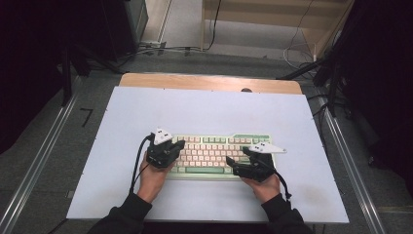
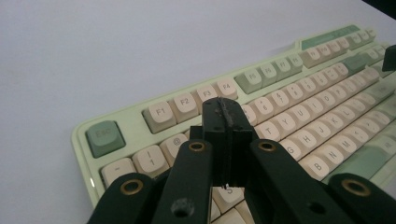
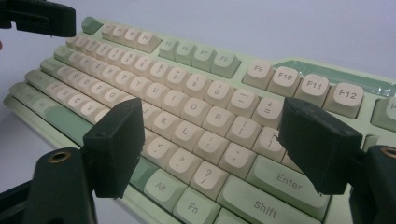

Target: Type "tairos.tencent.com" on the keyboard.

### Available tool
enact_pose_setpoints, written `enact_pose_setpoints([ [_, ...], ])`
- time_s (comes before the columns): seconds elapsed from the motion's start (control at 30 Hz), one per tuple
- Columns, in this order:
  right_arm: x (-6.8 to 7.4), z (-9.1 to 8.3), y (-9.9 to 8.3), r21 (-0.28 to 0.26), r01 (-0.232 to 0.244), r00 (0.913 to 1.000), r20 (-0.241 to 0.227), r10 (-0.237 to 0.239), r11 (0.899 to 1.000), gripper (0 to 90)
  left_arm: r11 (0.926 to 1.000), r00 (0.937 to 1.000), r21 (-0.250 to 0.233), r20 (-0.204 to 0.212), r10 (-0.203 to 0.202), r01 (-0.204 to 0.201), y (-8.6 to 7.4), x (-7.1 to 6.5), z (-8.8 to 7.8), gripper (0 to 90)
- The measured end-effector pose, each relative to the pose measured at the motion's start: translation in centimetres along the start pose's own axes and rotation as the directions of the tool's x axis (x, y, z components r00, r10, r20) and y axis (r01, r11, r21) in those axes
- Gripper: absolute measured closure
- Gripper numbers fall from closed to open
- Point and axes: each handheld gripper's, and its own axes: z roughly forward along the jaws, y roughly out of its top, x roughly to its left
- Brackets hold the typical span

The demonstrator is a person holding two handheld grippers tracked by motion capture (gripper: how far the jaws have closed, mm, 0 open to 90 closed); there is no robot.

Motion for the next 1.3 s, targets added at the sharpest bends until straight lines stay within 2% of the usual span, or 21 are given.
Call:
enact_pose_setpoints([
  [0.13,0.0,0.0,0.0,-0.001,0.000,1.0000,0.000,0.000,1.000,20.7,0.9989,0.9998,0.046,0.019,0.006,-0.007,-0.2,-0.1,0.6,90.0],
  [0.4,0.1,0.1,0.0,0.004,0.004,1.0000,-0.003,-0.004,1.000,20.8,0.9954,0.9991,0.096,0.041,0.006,-0.010,-0.5,-0.4,2.0,90.0],
  [0.7,0.1,0.2,-0.1,0.009,0.006,1.0000,-0.001,-0.006,1.000,20.8,0.9933,0.9986,0.115,0.053,-0.004,-0.002,-0.6,-0.6,2.3,90.0],
  [0.77,0.1,0.2,-0.1,0.008,0.005,1.0000,-0.001,-0.005,1.000,20.8,0.9941,0.9976,0.108,0.068,-0.012,0.005,-0.6,-0.6,2.1,83.7],
  [0.87,0.1,0.2,-0.1,0.005,0.005,1.0000,-0.001,-0.005,1.000,20.8,0.9975,0.9960,0.070,0.088,-0.017,0.010,-0.2,-0.6,1.5,62.7],
  [0.93,0.1,0.1,-0.1,0.004,0.005,1.0000,-0.002,-0.005,1.000,20.8,0.9994,0.9971,0.034,0.075,-0.015,0.012,0.0,-0.5,0.9,48.8],
  [1.0,0.0,0.1,-0.1,0.006,0.003,1.0000,0.001,-0.003,1.000,20.7,0.9998,0.9981,0.009,0.058,-0.019,0.019,0.1,-0.2,0.4,38.6],
  [1.07,0.0,0.1,-0.1,0.006,0.003,1.0000,0.001,-0.003,1.000,20.7,0.9991,0.9978,0.003,0.049,-0.043,0.043,0.2,0.1,0.2,32.5],
  [1.13,0.1,0.1,-0.1,0.005,0.005,1.0000,0.000,-0.005,1.000,20.7,0.9987,0.9981,0.003,0.036,-0.051,0.051,0.2,0.4,0.0,28.2],
  [1.3,0.2,0.2,-0.1,0.006,0.005,1.0000,-0.001,-0.005,1.000,20.8,0.9985,0.9984,0.003,0.015,-0.055,0.055,0.1,0.8,-0.2,25.1],
])
